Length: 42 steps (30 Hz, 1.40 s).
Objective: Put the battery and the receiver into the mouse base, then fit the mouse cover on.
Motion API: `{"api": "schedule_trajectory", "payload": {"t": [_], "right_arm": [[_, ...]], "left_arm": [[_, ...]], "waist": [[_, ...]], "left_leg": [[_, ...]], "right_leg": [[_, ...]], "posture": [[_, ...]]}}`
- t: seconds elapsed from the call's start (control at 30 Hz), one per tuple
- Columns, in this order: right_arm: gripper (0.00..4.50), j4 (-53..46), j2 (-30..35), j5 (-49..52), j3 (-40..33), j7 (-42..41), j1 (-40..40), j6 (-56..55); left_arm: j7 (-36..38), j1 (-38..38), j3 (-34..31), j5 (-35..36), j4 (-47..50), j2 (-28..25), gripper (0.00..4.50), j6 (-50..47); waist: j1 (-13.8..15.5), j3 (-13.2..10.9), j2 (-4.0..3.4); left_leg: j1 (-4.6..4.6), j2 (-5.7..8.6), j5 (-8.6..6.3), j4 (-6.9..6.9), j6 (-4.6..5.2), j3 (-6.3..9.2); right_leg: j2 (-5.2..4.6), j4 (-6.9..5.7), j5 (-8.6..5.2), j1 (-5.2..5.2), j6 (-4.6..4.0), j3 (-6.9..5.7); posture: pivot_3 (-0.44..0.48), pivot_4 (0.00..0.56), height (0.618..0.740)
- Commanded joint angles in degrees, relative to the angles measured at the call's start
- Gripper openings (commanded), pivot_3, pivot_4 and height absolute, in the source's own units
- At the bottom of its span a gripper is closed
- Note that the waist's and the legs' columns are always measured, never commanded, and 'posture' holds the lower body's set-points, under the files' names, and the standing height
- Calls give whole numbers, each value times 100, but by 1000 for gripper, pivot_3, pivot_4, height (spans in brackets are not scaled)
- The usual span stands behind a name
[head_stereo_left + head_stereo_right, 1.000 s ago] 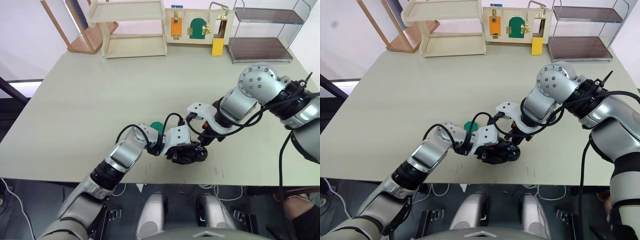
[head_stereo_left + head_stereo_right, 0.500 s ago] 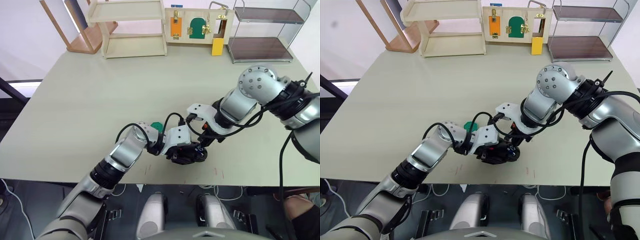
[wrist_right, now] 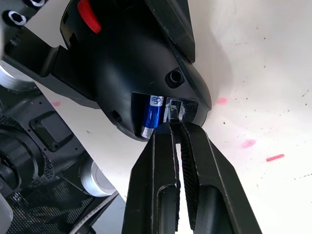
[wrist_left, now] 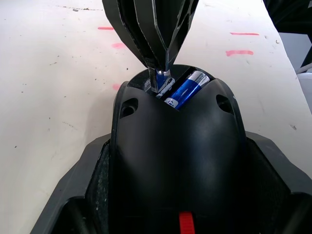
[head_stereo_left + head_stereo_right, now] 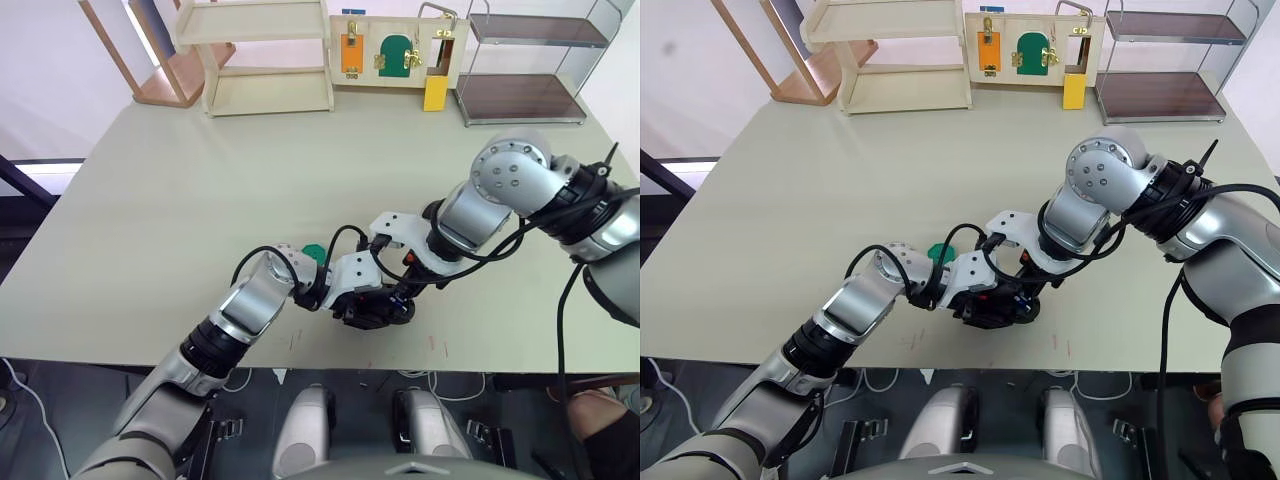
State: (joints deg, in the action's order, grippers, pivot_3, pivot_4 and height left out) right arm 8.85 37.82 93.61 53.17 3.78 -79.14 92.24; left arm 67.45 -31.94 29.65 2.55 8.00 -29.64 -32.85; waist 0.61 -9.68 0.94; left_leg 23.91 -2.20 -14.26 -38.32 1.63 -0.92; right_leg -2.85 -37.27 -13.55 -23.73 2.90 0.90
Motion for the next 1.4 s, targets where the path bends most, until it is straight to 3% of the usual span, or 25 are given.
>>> {"api": "schedule_trajectory", "payload": {"t": [0.03, 0.43, 0.87, 1.4], "right_arm": [[0, -115, -19, -102, -166, -140, -33, 26], [0, -29, -177, -619, -222, -400, -62, 26], [0, -94, 13, -195, 75, -524, -97, 26], [0, 26, -129, -218, -106, 107, 96, 26]], "left_arm": [[80, 116, 302, -34, -131, -23, 2931, -201], [79, 106, 306, -19, -136, 3, 2931, -232], [51, 138, 309, -16, -141, 25, 2931, -231], [10, 145, 314, 2, -92, 15, 2931, -279]], "waist": [[1, 0, 0], [-7, 0, 0], [-1, 0, 0], [1, 1, 0]], "left_leg": [[0, 0, 0, 0, 0, 0], [0, 0, 0, 0, 0, -1], [-1, 0, 0, 0, 0, 0], [3, 0, -2, 4, 4, -1]], "right_leg": [[0, 0, 0, 0, 0, 0], [0, 2, 0, 0, 0, 0], [0, 5, 0, 1, -1, 1], [-1, 21, 2, 3, 2, 0]], "posture": [[0, 150, 740], [0, 150, 740], [0, 150, 740], [0, 150, 740]]}}
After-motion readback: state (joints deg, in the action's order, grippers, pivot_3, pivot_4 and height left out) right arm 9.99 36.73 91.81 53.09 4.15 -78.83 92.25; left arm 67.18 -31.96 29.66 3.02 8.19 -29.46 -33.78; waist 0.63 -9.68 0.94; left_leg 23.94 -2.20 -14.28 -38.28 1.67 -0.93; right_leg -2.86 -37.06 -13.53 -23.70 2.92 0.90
